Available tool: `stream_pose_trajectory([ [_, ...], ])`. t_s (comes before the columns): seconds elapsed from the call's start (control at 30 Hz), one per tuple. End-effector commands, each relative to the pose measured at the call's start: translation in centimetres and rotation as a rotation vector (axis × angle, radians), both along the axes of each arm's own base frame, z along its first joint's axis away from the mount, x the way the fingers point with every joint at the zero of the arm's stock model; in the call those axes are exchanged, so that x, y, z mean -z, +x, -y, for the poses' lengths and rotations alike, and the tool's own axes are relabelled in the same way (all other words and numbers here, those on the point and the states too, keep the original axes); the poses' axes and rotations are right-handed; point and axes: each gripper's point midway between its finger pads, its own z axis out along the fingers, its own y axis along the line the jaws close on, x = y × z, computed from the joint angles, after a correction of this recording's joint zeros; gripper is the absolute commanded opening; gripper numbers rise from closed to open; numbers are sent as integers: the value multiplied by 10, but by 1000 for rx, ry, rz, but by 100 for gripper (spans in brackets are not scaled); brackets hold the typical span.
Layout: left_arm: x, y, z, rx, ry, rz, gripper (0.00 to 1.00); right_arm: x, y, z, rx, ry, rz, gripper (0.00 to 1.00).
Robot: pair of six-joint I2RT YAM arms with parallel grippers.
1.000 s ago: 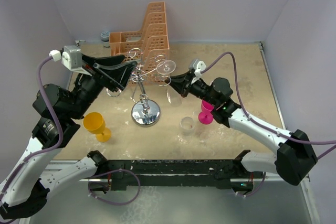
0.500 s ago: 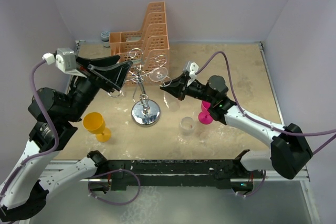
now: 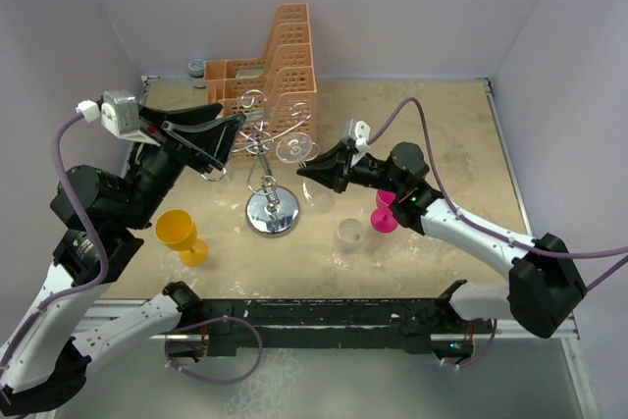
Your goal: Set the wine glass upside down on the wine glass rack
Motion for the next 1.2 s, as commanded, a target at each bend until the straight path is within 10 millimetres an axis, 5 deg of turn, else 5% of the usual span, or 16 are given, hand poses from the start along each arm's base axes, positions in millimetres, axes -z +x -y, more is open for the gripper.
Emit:
stream_pose_trajectory([
  [0.0, -7, -1, -4, -20, -1, 32, 58, -46, -14, 8, -13, 113, 112, 0],
  [0.27, -6, -2, -7, -28, 2, 30, 58, -52, -15, 24, 66, 183, 94, 0],
  [0.5, -4, -2, -7, -30, 5, 26, 58, -48, 5, 36, 208, 208, 50, 0],
  [0.73, -4, -2, -7, -30, 7, 26, 58, -35, 19, 25, 211, 153, 32, 1],
  [1.17, -6, -1, -4, -16, 9, 29, 58, -21, 13, 23, 178, 111, 44, 28],
])
